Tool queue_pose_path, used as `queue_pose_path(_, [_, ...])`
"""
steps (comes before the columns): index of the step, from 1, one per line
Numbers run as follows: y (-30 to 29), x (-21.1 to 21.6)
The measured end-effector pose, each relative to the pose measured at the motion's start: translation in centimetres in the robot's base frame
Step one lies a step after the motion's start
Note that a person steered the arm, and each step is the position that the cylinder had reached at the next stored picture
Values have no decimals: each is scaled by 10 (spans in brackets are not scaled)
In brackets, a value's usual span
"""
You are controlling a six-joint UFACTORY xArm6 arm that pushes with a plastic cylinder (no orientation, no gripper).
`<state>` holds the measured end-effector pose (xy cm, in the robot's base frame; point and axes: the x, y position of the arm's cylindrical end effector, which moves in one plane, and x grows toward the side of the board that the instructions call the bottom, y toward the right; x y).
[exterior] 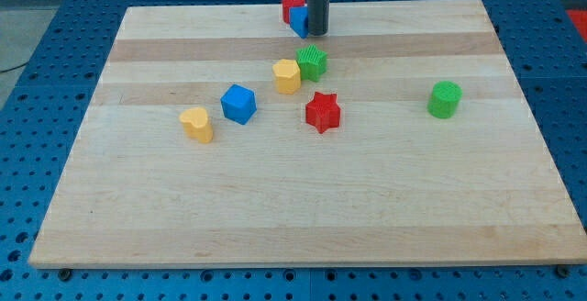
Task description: Place the yellow hexagon parallel to the blue cube
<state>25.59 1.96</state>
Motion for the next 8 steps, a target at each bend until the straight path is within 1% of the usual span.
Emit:
queue_pose_path(1, [0,4])
queue_pose_path(2, [16,29])
queue_pose_path(4, [16,29])
queue_pose_path(5, [23,38])
queue_pose_path(6, [37,90])
queue_pose_path(7, [24,124])
queue_pose_path(8, [-29,123])
